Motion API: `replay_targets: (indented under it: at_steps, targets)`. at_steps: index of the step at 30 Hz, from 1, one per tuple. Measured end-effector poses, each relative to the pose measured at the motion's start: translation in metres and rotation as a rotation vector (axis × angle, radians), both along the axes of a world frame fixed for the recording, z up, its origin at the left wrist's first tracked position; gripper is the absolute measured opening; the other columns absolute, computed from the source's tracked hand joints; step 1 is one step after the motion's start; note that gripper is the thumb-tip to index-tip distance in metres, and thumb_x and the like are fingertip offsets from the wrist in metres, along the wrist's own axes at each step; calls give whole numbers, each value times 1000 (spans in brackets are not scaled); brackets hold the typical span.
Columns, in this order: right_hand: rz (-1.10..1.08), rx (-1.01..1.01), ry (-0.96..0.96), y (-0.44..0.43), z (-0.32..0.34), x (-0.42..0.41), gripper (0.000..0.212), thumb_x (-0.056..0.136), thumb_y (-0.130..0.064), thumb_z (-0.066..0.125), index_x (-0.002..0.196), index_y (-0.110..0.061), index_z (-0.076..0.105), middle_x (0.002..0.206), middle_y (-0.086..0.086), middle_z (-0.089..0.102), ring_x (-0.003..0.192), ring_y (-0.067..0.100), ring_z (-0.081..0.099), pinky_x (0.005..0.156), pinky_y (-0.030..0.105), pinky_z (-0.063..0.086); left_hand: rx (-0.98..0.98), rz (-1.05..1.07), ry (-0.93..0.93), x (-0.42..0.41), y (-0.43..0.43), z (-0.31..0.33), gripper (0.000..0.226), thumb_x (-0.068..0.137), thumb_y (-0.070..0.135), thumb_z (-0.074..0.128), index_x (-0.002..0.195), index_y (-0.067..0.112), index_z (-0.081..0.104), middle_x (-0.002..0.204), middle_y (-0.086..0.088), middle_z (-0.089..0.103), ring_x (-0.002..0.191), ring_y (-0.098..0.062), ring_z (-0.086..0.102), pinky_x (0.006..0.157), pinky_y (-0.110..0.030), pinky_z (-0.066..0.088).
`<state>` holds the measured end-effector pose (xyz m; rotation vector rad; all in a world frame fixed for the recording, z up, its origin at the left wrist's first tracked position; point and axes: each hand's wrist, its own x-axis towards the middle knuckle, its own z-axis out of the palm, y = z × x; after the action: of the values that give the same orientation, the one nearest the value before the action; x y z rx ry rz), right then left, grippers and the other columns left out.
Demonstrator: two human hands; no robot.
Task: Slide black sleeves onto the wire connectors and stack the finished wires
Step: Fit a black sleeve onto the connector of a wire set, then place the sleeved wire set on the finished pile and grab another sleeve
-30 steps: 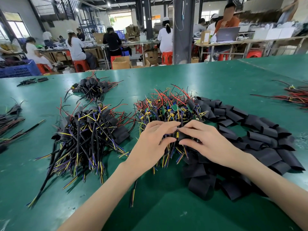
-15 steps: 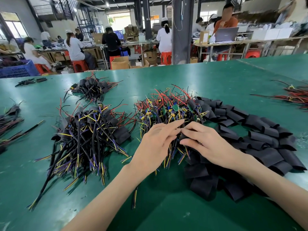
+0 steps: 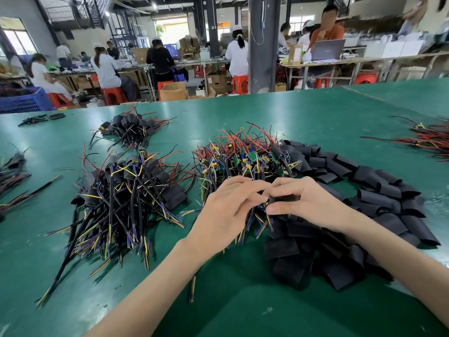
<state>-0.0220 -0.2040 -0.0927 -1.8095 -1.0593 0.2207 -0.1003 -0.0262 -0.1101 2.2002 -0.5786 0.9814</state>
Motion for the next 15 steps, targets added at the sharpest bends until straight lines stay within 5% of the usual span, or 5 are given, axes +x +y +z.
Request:
replay_targets:
  at_steps: [6,15]
  targets:
    - [-108,-9,-141,9,-2,-5,24,73,-18,76,96,-13,74,88,0,62,76,3,56,76,19,43,-77,88,138,-4,2,5,59,81,2,68,122,38,45,88,12,63,81,-3,59,76,-3,36]
    - [-129,-67,-516,11,-2,-11,38,73,-21,77,108,-8,70,91,1,58,82,9,52,81,13,39,-103,109,150,-4,1,8,58,81,2,69,119,37,45,83,11,65,79,-9,60,78,-9,40]
